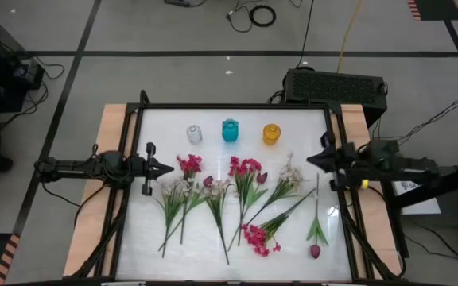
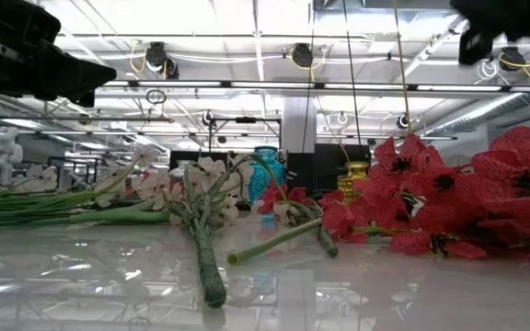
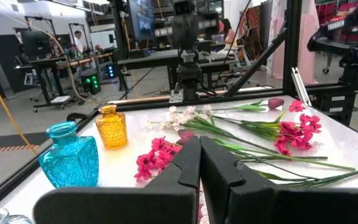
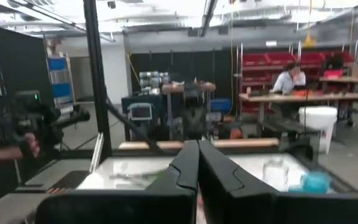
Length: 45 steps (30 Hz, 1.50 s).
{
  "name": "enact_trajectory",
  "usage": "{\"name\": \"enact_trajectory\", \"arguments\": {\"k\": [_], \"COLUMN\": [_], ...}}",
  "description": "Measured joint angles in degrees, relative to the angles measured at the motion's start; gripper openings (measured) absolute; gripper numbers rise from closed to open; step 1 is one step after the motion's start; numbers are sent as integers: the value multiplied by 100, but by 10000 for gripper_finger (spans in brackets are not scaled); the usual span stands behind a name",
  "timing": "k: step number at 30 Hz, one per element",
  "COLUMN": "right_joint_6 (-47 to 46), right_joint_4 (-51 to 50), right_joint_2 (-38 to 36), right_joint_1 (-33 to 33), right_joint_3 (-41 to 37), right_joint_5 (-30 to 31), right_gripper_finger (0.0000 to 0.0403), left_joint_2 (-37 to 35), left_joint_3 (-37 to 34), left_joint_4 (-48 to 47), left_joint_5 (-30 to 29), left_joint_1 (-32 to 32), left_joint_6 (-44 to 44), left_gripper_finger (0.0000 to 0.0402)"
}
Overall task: Sort flowers into vase by color
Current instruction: Put the right white flowers into the transparent vase
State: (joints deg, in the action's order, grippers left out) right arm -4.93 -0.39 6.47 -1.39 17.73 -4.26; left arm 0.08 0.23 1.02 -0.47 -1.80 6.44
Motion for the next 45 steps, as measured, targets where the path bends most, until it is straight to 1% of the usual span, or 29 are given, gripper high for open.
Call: {"name": "enact_trajectory", "arguments": {"k": [2, 4, 8, 11, 13, 16, 20, 22, 25, 27, 31, 35, 38, 39, 41, 45], "right_joint_6": [72, 88, -32, 34, 144, 146, -4, -130, -301, -367, -367, -254, 107, 173, 248, 260], "right_joint_4": [-289, -734, -1594, -2265, -2504, -2471, -2365, -2335, -2312, -2310, -2086, -1838, -1793, -1783, -1785, -1777], "right_joint_2": [422, 937, 2202, 3177, 3734, 4331, 4800, 4952, 5143, 5199, 5209, 5196, 5201, 5198, 5196, 5196], "right_joint_1": [0, 0, 0, -4, -2, 1, 35, 95, 249, 397, 677, 810, 815, 811, 811, 813], "right_joint_3": [681, 1445, 3072, 4236, 4803, 5189, 5179, 5075, 4848, 4668, 4203, 3707, 3482, 3421, 3333, 3301], "right_joint_5": [88, 306, 831, 898, 875, 867, 930, 1051, 1080, 1185, 1587, 1637, 1634, 1634, 1634, 1632], "right_gripper_finger": [0, 0, 0, 0, 0, 0, 0, 0, 0, 0, 0, 0, 0, 0, 0, 0], "left_joint_2": [0, 0, 0, 2, 1, 0, 0, 2, 2, 0, 2, 2, 1, -3, 41, 293], "left_joint_3": [1, 1, 0, 2, 0, 0, 0, 0, 2, 1, 0, 2, 13, 51, 224, 959], "left_joint_4": [0, 0, 0, 2, 13, 15, 22, 22, 24, 24, 25, 83, 601, 645, 423, 63], "left_joint_5": [0, 1, 0, 0, 0, -6, -61, -64, -66, -68, -76, -270, -341, -346, -428, -710], "left_joint_1": [1, 2, 2, 0, 2, 0, 0, 0, 0, 0, 0, 0, -12, -24, -24, -24], "left_joint_6": [-2, -1, 0, 0, 0, 0, 0, 0, 0, -2, -127, -160, -304, -306, -310, -350], "left_gripper_finger": [9, 9, 9, 9, 9, 9, 9, 9, 9, 9, 9, 9, 9, 9, 9, 9]}}
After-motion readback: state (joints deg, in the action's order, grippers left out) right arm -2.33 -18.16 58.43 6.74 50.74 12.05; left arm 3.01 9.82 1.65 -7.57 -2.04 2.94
